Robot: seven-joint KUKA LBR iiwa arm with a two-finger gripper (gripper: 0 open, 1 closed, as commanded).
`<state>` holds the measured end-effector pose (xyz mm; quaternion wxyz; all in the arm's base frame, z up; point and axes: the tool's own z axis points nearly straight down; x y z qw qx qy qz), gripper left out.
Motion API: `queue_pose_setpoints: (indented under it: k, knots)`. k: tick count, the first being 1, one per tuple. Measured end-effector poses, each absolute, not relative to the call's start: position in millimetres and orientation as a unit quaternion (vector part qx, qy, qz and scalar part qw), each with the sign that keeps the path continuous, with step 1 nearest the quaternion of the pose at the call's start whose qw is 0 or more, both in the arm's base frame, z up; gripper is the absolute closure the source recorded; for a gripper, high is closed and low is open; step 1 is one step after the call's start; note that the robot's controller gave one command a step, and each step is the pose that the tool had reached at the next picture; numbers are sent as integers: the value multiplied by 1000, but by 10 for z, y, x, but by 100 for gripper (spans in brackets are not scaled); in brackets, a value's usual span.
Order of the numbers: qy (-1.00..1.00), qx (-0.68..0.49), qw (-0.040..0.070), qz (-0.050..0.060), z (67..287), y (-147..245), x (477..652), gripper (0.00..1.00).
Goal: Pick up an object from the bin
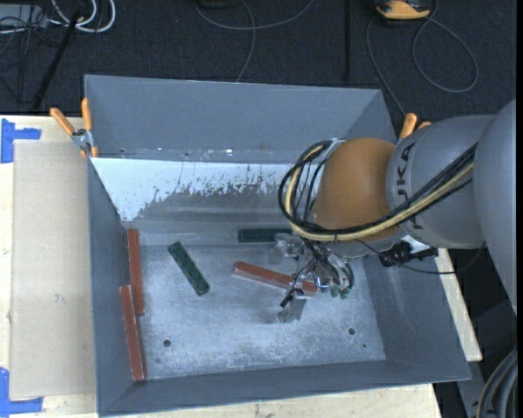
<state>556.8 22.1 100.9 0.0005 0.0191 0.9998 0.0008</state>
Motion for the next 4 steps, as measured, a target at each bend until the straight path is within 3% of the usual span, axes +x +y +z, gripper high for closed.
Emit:
queue_pose_setpoints:
  k: [1, 2, 3, 4]
  knots:
    - [997, 74, 0, 0, 1004, 182, 5581, 0]
    - [997, 83, -2, 0, 676, 134, 5598, 0]
    - [997, 80, -1, 0, 675, 143, 5599, 0]
    - [997, 79, 0, 0, 679, 144, 5604, 100]
